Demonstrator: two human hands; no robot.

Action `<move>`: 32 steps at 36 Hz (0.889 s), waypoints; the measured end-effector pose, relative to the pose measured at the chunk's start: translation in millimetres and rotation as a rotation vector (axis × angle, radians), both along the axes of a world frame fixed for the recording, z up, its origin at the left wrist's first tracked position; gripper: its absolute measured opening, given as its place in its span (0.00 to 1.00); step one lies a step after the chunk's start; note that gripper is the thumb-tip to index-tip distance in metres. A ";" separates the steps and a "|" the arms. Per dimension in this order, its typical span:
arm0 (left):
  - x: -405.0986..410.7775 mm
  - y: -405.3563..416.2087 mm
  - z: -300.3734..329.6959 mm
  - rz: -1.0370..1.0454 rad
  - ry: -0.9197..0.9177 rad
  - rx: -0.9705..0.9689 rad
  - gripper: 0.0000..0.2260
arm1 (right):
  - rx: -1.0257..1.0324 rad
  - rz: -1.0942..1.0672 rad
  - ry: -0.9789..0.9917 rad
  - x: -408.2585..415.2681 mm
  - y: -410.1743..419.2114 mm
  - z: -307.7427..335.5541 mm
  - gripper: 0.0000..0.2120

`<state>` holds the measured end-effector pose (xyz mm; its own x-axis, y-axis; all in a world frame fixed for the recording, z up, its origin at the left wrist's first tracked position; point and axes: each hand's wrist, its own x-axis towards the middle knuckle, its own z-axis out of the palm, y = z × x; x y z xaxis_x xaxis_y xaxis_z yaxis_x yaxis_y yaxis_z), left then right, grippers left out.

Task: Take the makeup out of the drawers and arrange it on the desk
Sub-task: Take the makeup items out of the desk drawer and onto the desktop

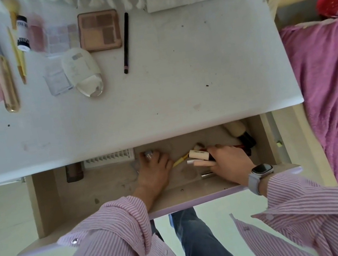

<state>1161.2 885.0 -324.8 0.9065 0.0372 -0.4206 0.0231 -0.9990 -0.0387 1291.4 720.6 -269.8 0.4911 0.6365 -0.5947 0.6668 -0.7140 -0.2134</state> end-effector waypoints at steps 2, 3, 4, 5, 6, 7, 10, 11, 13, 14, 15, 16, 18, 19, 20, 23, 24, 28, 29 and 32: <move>-4.0 -1.2 -5.2 -0.008 -0.007 0.003 0.18 | 0.001 -0.003 0.002 -1.0 1.1 0.0 0.13; -4.4 -1.0 -6.7 -0.009 -0.021 0.005 0.18 | 0.000 -0.006 0.004 -1.6 2.0 0.4 0.13; -5.2 -0.4 -8.6 -0.001 -0.028 -0.006 0.18 | -0.002 -0.007 0.007 -2.1 2.9 0.4 0.13; -5.4 0.0 -9.7 0.011 -0.041 -0.018 0.18 | 0.001 -0.007 0.009 -2.8 4.0 1.1 0.13; -5.5 0.2 -10.1 0.019 -0.055 -0.028 0.17 | 0.007 -0.008 0.012 -3.4 5.0 1.5 0.14; -5.3 0.6 -9.2 0.027 -0.072 -0.039 0.16 | 0.017 -0.011 0.014 -3.9 6.0 2.0 0.14; -8.0 3.0 -7.9 0.028 -0.134 -0.061 0.14 | 0.041 -0.006 0.019 -4.9 7.0 3.6 0.14; -8.6 4.5 -6.9 0.027 -0.122 -0.078 0.13 | 0.051 0.000 0.019 -5.1 7.0 4.6 0.14; -11.9 9.1 -7.3 0.001 -0.119 -0.105 0.13 | 0.073 0.008 0.018 -5.4 6.6 5.8 0.15; -15.0 11.7 -7.2 -0.020 -0.129 -0.111 0.13 | 0.083 0.009 0.021 -5.5 6.4 6.2 0.16; -18.4 14.4 -7.3 -0.035 -0.141 -0.120 0.13 | 0.092 0.005 0.025 -5.6 6.3 6.6 0.16; -22.8 17.5 -8.2 -0.046 -0.175 -0.127 0.13 | 0.097 -0.003 0.032 -5.6 6.1 6.4 0.16; -31.1 24.2 -9.9 -0.028 -0.242 -0.138 0.11 | 0.101 -0.008 0.038 -6.0 5.6 5.3 0.13; -34.0 27.4 -10.3 -0.011 -0.265 -0.141 0.09 | 0.100 -0.008 0.037 -6.5 5.6 4.5 0.12; -36.7 30.5 -11.1 0.003 -0.284 -0.146 0.08 | 0.100 -0.009 0.039 -7.1 5.5 3.6 0.12; -42.2 39.5 -10.1 0.022 -0.265 -0.140 0.13 | 0.102 -0.009 0.050 -9.3 7.4 2.8 0.12; -44.2 42.2 -9.1 0.040 -0.254 -0.146 0.14 | 0.101 -0.008 0.051 -10.1 8.5 2.9 0.12; -52.1 49.1 -5.0 0.149 -0.192 -0.135 0.16 | 0.105 -0.016 0.055 -12.5 12.5 5.4 0.12; -53.9 50.4 -4.7 0.175 -0.170 -0.123 0.17 | 0.105 -0.017 0.060 -12.7 13.5 5.7 0.12; -57.4 53.0 -2.8 0.281 -0.064 -0.109 0.18 | 0.092 -0.016 0.070 -11.6 15.8 5.9 0.10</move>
<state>1103.9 938.0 -327.6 0.8919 0.2481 -0.3780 0.2979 -0.9514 0.0785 1279.8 736.4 -263.9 0.4606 0.6824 -0.5676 0.6368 -0.6995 -0.3243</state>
